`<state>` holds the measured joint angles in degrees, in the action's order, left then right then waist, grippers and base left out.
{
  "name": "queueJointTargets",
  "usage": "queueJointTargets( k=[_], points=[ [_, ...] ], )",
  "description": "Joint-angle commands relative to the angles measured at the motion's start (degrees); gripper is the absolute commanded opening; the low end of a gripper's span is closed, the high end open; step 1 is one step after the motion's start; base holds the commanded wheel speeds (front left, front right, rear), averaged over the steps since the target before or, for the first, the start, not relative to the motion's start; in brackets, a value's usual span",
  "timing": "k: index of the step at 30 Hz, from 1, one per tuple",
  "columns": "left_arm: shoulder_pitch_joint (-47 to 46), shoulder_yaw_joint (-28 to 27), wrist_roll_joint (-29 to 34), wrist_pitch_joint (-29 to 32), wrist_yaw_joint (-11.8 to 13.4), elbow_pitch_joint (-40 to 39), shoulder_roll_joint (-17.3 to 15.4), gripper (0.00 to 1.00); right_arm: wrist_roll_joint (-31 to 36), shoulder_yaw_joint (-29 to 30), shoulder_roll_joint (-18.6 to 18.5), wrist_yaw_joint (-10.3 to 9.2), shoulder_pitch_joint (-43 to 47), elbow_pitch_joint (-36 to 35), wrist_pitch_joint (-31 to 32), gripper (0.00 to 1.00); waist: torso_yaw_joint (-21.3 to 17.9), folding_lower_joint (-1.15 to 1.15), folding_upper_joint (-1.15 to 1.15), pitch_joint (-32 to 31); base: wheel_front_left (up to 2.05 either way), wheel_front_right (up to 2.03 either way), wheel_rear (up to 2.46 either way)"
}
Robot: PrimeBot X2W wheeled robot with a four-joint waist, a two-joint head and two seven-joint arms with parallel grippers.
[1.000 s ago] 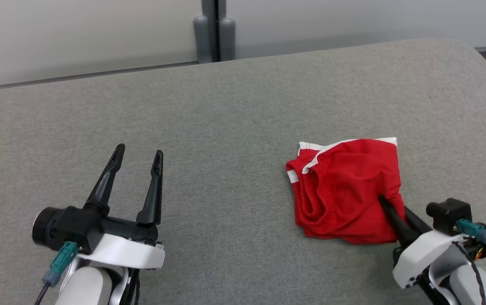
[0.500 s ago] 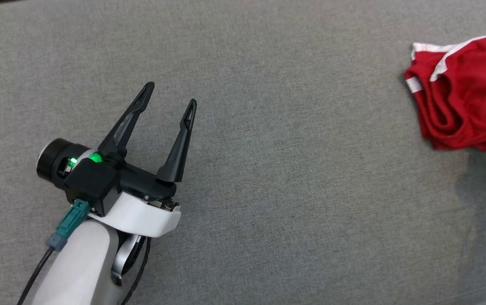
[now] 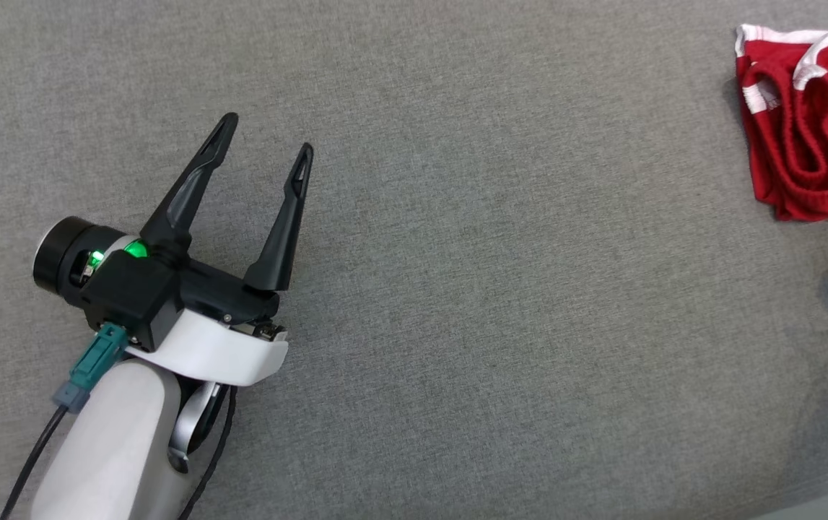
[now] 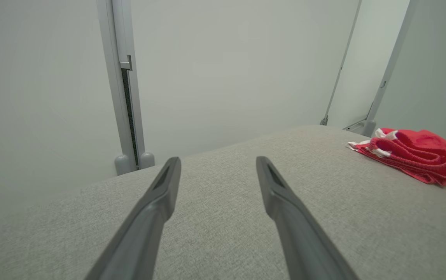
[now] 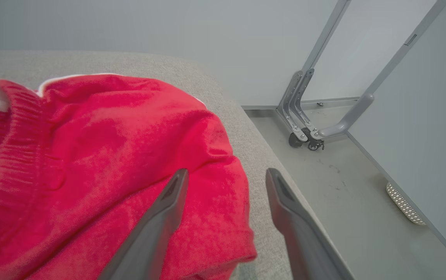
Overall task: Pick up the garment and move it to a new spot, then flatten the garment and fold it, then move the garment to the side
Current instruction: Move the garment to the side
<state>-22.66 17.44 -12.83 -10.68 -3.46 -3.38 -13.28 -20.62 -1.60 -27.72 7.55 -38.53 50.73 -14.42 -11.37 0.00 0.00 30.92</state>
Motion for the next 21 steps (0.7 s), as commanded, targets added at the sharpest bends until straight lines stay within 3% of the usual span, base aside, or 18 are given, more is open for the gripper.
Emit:
queueJointTargets(
  k=[1,4,10,16,21],
  points=[
    [1.26,-0.75,-0.61,-0.55,0.61,0.54,-0.27,1.00,0.24,0.75,1.10,-0.12,2.66,-1.31,-0.64,1.00,-0.52,0.00,0.00,-2.36,0.00,0.00,0.00],
    [2.63,-1.39,-1.24,-0.76,1.21,1.07,-0.26,1.00,0.08,2.59,2.49,-0.12,5.45,-5.10,-0.80,1.00,-0.76,0.00,0.00,-4.27,0.00,0.00,0.00],
    [7.64,-3.19,-3.12,-1.71,3.22,2.89,0.13,1.00,2.32,6.73,8.99,-0.11,18.55,-21.04,-0.77,1.00,-0.38,0.00,0.00,-10.67,0.00,0.00,0.00],
    [12.30,-5.06,-4.86,-2.52,5.16,4.26,0.60,1.00,5.06,4.13,14.76,-0.11,27.84,-32.84,-0.78,1.00,2.13,0.00,0.00,-16.23,0.00,0.00,0.00],
    [15.52,-6.47,-6.07,-2.99,6.87,5.08,1.08,1.00,6.09,1.15,17.25,-0.12,31.94,-39.46,0.97,1.00,5.09,0.00,0.00,-20.07,0.00,0.00,0.00]
  ],
)
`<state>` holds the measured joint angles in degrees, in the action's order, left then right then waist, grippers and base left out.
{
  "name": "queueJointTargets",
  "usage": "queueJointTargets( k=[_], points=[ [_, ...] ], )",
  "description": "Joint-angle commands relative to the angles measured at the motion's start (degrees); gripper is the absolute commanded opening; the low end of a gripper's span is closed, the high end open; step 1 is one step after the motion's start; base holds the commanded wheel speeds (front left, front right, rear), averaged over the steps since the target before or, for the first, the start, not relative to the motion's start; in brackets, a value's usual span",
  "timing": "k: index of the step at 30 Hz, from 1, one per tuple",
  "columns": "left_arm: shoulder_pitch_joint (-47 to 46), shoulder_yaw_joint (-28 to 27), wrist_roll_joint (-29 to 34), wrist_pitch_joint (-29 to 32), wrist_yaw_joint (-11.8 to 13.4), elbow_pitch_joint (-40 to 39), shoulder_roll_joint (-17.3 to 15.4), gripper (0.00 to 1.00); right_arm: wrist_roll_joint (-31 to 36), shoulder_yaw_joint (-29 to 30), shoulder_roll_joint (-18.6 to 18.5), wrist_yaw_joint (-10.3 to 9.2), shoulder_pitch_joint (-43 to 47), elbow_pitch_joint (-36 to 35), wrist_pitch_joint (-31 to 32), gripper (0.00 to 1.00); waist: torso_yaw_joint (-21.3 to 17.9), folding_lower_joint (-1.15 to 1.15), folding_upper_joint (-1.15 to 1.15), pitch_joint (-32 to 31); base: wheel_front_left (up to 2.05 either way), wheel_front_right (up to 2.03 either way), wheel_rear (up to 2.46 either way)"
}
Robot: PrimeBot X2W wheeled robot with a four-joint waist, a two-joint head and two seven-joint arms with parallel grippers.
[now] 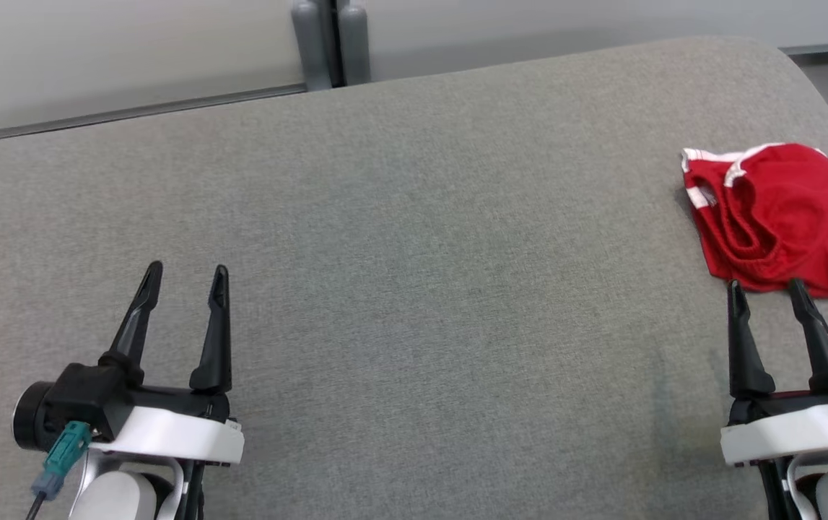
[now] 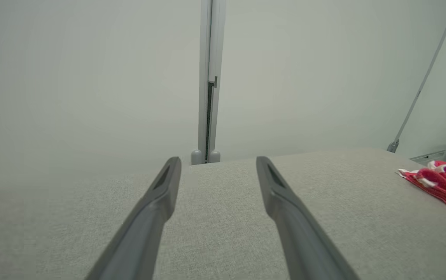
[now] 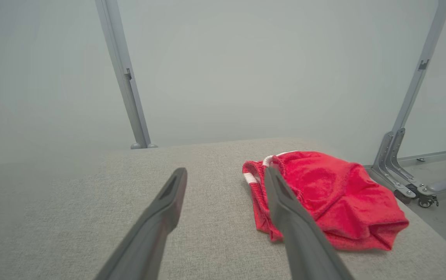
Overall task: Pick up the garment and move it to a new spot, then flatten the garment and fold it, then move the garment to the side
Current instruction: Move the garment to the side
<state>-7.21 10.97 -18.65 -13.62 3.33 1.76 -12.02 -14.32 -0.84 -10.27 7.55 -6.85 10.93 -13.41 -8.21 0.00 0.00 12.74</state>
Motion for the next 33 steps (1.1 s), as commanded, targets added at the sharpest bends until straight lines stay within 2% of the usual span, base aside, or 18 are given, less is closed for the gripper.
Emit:
queueJointTargets(
  k=[1,6,16,26,33],
  points=[
    [0.81,-0.49,-0.30,-0.07,0.51,0.08,-0.22,1.00,0.06,-0.37,-0.05,-0.11,0.90,-0.74,0.66,1.00,2.53,0.00,0.00,-2.50,0.00,0.00,0.00],
    [3.83,-1.58,-1.04,-0.48,1.79,0.32,0.01,1.00,0.15,-1.13,0.13,-0.11,3.36,-4.52,3.08,1.00,5.20,0.00,0.00,-5.12,0.00,0.00,0.00],
    [9.81,-1.84,-1.83,0.08,2.71,1.69,-0.80,1.00,0.71,-1.49,0.05,-0.11,8.58,-8.12,6.93,1.00,8.93,0.00,0.00,-12.13,0.00,0.00,0.00],
    [15.41,-1.06,-2.12,1.68,3.71,0.51,-1.20,1.00,0.51,-0.35,0.42,-0.11,14.80,-12.64,10.38,1.00,9.64,0.00,0.00,-16.30,0.00,0.00,0.00],
    [16.55,-0.86,-2.06,2.63,4.30,-0.24,-1.71,1.00,0.13,-0.25,0.29,-0.09,16.20,-14.04,11.33,1.00,9.18,0.00,0.00,-16.68,0.00,0.00,0.00]
  ],
)
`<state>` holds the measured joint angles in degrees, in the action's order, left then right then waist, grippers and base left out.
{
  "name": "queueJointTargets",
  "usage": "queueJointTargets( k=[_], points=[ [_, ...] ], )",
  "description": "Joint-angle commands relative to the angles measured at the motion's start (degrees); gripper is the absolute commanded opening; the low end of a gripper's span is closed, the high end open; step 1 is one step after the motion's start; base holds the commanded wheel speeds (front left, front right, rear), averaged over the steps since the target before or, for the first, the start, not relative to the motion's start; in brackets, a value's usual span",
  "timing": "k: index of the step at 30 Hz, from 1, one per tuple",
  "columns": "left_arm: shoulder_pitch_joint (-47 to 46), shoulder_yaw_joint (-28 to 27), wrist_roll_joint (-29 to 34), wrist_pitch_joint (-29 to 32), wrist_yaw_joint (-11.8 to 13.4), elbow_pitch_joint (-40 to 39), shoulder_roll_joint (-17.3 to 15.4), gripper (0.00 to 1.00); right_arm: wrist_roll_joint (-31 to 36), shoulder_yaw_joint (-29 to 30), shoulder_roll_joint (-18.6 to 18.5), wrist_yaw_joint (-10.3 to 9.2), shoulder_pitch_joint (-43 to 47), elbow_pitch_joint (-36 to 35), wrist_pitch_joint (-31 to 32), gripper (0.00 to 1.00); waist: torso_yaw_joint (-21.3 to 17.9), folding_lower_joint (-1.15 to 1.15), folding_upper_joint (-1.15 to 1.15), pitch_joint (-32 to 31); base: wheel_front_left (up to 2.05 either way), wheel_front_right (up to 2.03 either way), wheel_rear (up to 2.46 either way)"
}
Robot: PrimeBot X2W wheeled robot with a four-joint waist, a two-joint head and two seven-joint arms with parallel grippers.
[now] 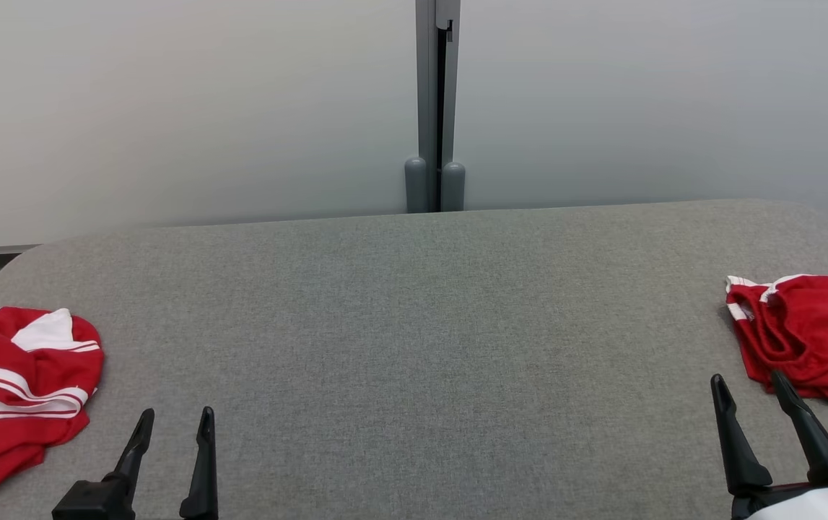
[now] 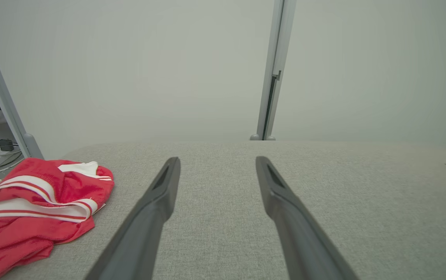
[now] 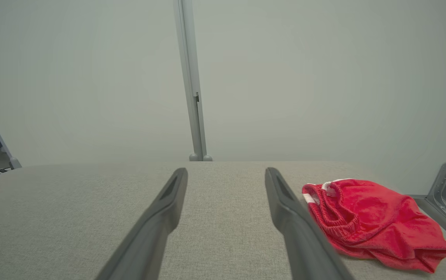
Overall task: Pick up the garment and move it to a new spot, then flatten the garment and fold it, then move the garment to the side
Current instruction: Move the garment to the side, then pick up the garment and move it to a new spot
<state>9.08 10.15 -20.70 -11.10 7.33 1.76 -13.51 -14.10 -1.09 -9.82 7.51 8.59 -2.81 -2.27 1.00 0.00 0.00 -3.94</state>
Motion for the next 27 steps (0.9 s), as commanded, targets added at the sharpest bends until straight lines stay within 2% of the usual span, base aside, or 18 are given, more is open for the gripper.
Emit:
queueJointTargets(
  k=[1,12,16,20,27],
  points=[
    [0.30,-0.02,-0.09,0.25,0.32,-0.35,-0.25,1.00,-0.09,0.00,-0.14,-0.04,0.78,-0.41,0.34,1.00,-0.08,0.00,0.00,0.01,0.00,0.00,0.00],
    [0.09,0.41,-0.42,0.94,1.01,-1.15,-0.33,1.00,-0.59,0.05,-0.02,-0.04,0.27,-0.25,-0.18,1.00,-0.33,0.00,0.00,0.41,0.00,0.00,0.00],
    [-1.26,0.88,-0.05,1.50,1.06,-1.42,-0.56,1.00,-0.48,1.13,0.06,-0.04,0.61,-0.26,-0.57,1.00,1.08,0.00,0.00,0.66,0.00,0.00,0.00],
    [-2.33,1.34,0.08,1.83,0.77,-1.47,-0.70,1.00,-0.06,1.63,0.20,-0.03,1.26,-0.95,-0.38,1.00,4.31,0.00,0.00,0.75,0.00,0.00,0.00],
    [-5.19,1.60,-0.32,1.48,-0.09,-0.47,-0.96,1.00,0.28,1.25,0.92,-0.03,1.77,-3.07,0.67,1.00,14.48,0.00,0.00,0.43,0.00,0.00,0.00]
  ],
)
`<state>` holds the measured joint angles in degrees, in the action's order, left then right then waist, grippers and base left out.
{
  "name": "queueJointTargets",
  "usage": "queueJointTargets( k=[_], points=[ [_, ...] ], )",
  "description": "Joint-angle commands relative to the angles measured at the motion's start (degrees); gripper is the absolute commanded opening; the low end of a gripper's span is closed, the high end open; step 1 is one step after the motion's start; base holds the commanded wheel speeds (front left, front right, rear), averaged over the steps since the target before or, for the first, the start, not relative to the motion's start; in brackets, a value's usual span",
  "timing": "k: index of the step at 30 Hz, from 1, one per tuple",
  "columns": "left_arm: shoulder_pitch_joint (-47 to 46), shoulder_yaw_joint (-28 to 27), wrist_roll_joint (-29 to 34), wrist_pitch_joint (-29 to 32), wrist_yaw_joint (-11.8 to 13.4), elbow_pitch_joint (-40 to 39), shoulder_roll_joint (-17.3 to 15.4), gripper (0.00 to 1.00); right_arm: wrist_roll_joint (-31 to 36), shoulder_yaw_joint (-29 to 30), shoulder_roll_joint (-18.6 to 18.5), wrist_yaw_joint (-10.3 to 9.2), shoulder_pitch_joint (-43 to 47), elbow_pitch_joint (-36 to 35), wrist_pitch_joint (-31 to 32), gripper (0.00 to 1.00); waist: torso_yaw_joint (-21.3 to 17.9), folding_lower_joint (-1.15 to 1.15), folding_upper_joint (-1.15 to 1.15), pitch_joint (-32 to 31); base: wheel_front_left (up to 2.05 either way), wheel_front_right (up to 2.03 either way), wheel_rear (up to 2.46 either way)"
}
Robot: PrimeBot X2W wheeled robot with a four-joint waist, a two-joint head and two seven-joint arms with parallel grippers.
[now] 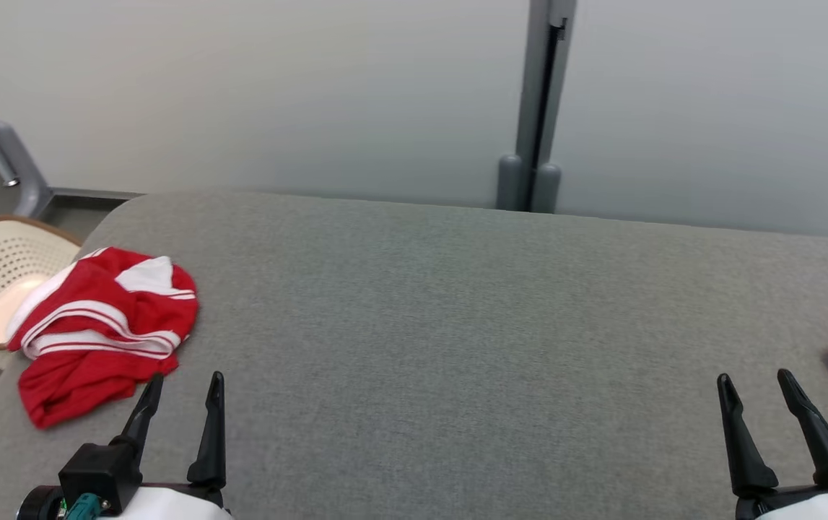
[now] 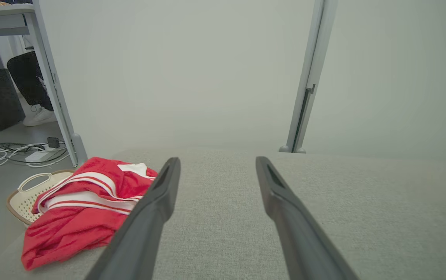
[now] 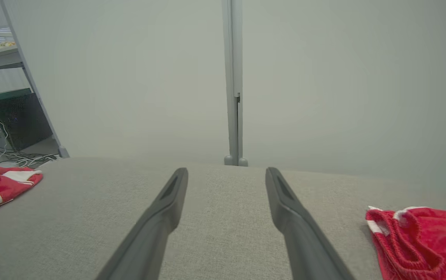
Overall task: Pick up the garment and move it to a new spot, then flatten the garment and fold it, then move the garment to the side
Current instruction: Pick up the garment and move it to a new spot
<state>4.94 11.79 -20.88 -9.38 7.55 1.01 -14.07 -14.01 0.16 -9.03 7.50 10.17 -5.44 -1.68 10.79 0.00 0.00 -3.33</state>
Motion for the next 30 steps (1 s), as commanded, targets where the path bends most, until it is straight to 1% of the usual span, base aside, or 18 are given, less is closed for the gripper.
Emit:
queueJointTargets(
  k=[1,4,7,12,24,27,30],
  points=[
    [-1.16,-0.19,-0.27,-0.33,-0.35,0.38,-0.48,1.00,0.26,-0.48,0.18,-0.01,-0.03,-0.43,0.22,1.00,5.96,0.00,0.00,-0.32,0.00,0.00,0.00],
    [-2.04,0.11,-0.11,-0.41,-0.65,0.68,-0.82,1.00,0.19,-1.00,0.47,-0.02,-0.30,-0.48,-0.13,1.00,10.15,0.00,0.00,-0.59,0.00,0.00,0.00],
    [-2.06,-0.34,0.00,-0.61,-0.57,0.89,-1.30,1.00,0.42,-1.80,0.77,-0.01,-0.77,-0.44,-0.13,1.00,13.06,0.00,0.00,-0.88,0.00,0.00,0.00],
    [-1.76,-0.95,-0.08,-0.69,-0.11,0.79,-2.21,1.00,0.55,-2.07,1.11,-0.01,-0.75,-0.03,-0.23,1.00,15.99,0.00,0.00,-1.02,0.00,0.00,0.00],
    [-2.36,-1.15,-0.70,-1.64,0.38,0.93,-2.21,1.00,0.49,-2.07,0.55,-0.02,-1.66,-0.02,0.41,1.00,16.98,0.00,0.00,-0.15,0.00,0.00,0.00],
    [-3.95,-0.83,-0.92,-1.77,-0.04,1.64,-1.89,1.00,0.45,-1.93,0.57,-0.01,-1.64,-0.33,0.61,1.00,16.96,0.00,0.00,0.37,0.00,0.00,0.00],
    [-6.48,-0.53,-1.46,-2.22,-0.93,2.95,-1.24,1.00,0.85,-2.24,-0.10,-0.02,-2.75,-1.73,1.69,1.00,15.87,0.00,0.00,3.25,0.00,0.00,0.00]
  ],
)
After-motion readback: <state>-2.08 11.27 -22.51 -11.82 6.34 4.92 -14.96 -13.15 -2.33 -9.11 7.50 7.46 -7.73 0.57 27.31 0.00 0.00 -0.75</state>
